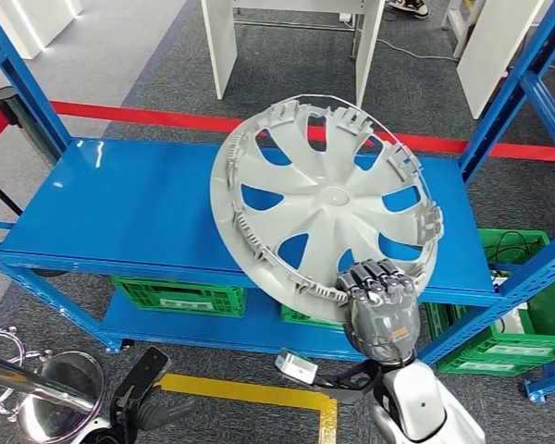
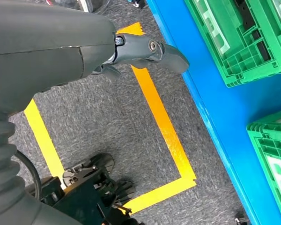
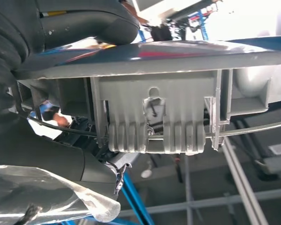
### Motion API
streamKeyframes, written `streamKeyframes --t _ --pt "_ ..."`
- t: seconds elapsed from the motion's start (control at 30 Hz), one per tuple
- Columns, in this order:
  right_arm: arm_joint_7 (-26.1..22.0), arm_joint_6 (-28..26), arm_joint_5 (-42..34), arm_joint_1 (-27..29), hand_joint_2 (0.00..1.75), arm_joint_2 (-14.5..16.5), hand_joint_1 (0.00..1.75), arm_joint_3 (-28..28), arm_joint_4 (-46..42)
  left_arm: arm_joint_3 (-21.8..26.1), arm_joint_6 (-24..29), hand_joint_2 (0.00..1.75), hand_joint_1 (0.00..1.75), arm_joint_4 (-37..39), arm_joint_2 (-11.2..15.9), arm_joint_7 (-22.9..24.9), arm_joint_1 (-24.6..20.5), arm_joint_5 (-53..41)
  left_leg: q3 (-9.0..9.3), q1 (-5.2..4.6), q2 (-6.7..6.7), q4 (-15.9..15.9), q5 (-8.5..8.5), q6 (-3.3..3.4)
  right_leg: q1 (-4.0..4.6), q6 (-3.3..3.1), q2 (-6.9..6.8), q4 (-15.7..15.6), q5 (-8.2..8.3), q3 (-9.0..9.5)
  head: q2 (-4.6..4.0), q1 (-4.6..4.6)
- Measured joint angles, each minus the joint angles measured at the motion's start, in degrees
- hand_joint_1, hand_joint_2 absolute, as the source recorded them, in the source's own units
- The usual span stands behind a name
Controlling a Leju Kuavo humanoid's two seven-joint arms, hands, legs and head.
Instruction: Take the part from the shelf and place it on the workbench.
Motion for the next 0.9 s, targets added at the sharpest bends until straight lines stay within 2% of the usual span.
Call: streamKeyframes --t 0.23,0.9 --pt "-1.87 0.00 1.55 0.23 1.75 -0.02 1.75 0.46 -1.39 -0.11 -0.24 0.00 0.00 0.44 -0.08 -0.37 -0.07 -0.11 0.00 0.00 0.00 0.00 0.00 0.00 0.00 0.00 0.00 0.00 0.00 0.00 0.00 0.00" --pt "-3.17 0.00 1.56 -0.32 1.75 -0.89 1.75 2.68 -4.47 -0.28 -0.69 0.00 0.00 1.39 -0.48 -0.36 -0.55 -0.05 -0.01 -0.02 0.00 0.04 0.00 0.00 -0.02 0.02 0.01 -0.02 0.02 0.00 0.00 0.00"
